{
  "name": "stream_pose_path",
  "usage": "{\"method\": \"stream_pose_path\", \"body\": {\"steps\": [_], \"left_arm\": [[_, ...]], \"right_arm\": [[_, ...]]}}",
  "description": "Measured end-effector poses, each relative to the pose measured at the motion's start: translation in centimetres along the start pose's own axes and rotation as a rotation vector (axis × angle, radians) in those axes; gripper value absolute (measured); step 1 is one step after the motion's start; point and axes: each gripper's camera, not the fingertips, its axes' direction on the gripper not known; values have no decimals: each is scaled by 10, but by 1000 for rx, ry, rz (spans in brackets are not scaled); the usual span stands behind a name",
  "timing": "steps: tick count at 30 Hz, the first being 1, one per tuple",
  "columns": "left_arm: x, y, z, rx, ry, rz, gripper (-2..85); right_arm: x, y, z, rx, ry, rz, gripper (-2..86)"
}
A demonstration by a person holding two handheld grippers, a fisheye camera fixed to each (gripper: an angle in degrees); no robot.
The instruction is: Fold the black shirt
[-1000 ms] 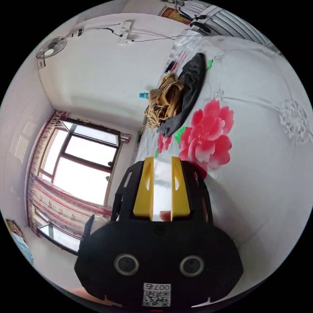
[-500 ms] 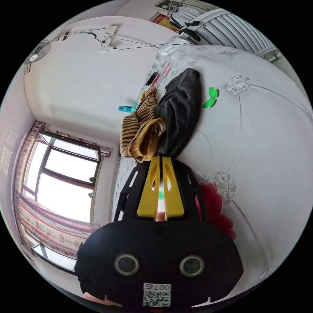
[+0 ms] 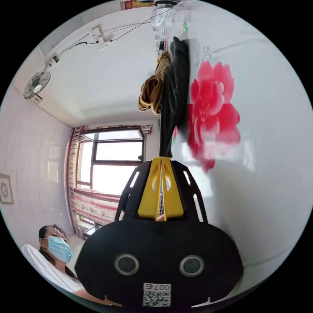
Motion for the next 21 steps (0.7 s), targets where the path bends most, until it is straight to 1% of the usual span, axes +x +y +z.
{"method": "stream_pose_path", "body": {"steps": [3,5,6,8,9,11,12,13,14,15,17,18,19,20,21], "left_arm": [[-4,6,-12,66,38,38,-10],[-16,11,-18,101,102,48,-10],[-21,12,-19,109,123,45,-10],[-45,18,-19,127,238,30,-9],[-52,20,-19,126,277,21,-9],[-83,33,-20,136,472,10,-9],[-90,38,-20,146,515,11,-8],[-102,50,-22,176,579,27,-7],[-112,62,-23,204,603,36,-4],[-116,68,-23,212,611,41,-3],[-131,90,-11,201,663,62,11],[-134,94,-7,190,676,62,19],[-141,102,4,166,697,62,34],[-149,109,14,144,705,53,43],[-153,113,19,135,708,45,48]], "right_arm": [[14,52,-1,-90,-70,112,-2],[23,98,7,-247,-67,200,-1],[24,110,9,-295,-60,214,-1],[25,168,11,-526,-18,270,-1],[24,185,10,-592,-11,285,-1],[16,260,1,-904,41,320,-2],[14,281,-3,-992,53,329,-2],[10,321,-12,-1159,90,322,-2],[4,357,-20,-1314,119,269,-2],[2,375,-22,-1395,113,234,-2],[-3,430,-25,-1703,55,179,-1],[-5,440,-26,-1766,17,166,0],[-10,456,-31,-1872,-35,130,1],[-18,465,-39,-1930,-60,47,4],[-22,467,-44,-1944,-75,2,5]]}}
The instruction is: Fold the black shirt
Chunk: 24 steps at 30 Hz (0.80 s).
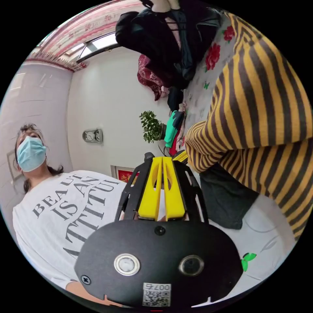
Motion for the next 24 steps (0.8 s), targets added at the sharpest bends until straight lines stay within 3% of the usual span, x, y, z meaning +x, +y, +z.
{"method": "stream_pose_path", "body": {"steps": [3,8,14,18,24], "left_arm": [[-28,16,-5,3,27,-22,75],[-45,26,-25,77,101,-4,92],[-4,7,-20,82,73,79,50],[31,4,-28,86,-97,219,41],[30,11,-45,58,-80,163,39]], "right_arm": [[-17,23,8,-41,132,-120,30],[-49,48,1,192,832,-333,121],[25,10,92,-8,1354,-365,120],[21,-2,76,88,1302,-261,78],[-77,64,-82,640,1525,-200,59]]}}
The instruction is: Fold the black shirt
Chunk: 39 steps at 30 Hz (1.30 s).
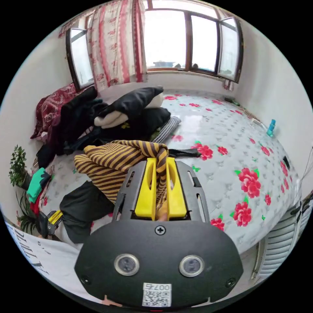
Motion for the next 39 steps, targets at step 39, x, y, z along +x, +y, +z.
{"method": "stream_pose_path", "body": {"steps": [39], "left_arm": [[-170,47,-215,334,554,-82,-9]], "right_arm": [[-152,65,283,-452,-90,-382,63]]}}
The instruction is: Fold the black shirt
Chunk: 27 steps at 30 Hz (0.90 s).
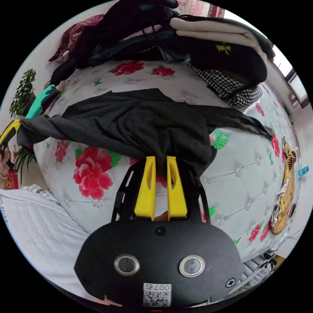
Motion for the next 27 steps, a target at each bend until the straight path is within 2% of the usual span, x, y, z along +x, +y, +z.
{"method": "stream_pose_path", "body": {"steps": [1,3,7,11,13,15,19,21,24,27], "left_arm": [[-3,1,-4,3,-5,11,-9],[-7,0,-18,25,-19,49,-9],[-40,-5,-89,148,84,67,-9],[-73,-13,-171,356,211,87,-9],[-82,-22,-176,415,209,65,-8],[-87,-36,-150,420,224,29,-6],[-88,-66,-18,110,241,-180,13],[-83,-60,11,15,197,-215,35],[-83,-31,16,-7,144,-254,51],[-87,-3,29,-111,126,-261,58]], "right_arm": [[-1,-5,-6,-16,-18,20,53],[1,3,-37,97,-45,64,42],[11,56,-163,398,-126,90,30],[8,76,-290,493,6,-19,35],[17,65,-309,515,29,-19,42],[35,41,-295,507,12,10,49],[85,-19,-180,281,4,228,61],[87,-18,-152,252,-19,266,65],[70,0,-125,266,-178,192,67],[35,16,-93,163,-283,11,68]]}}
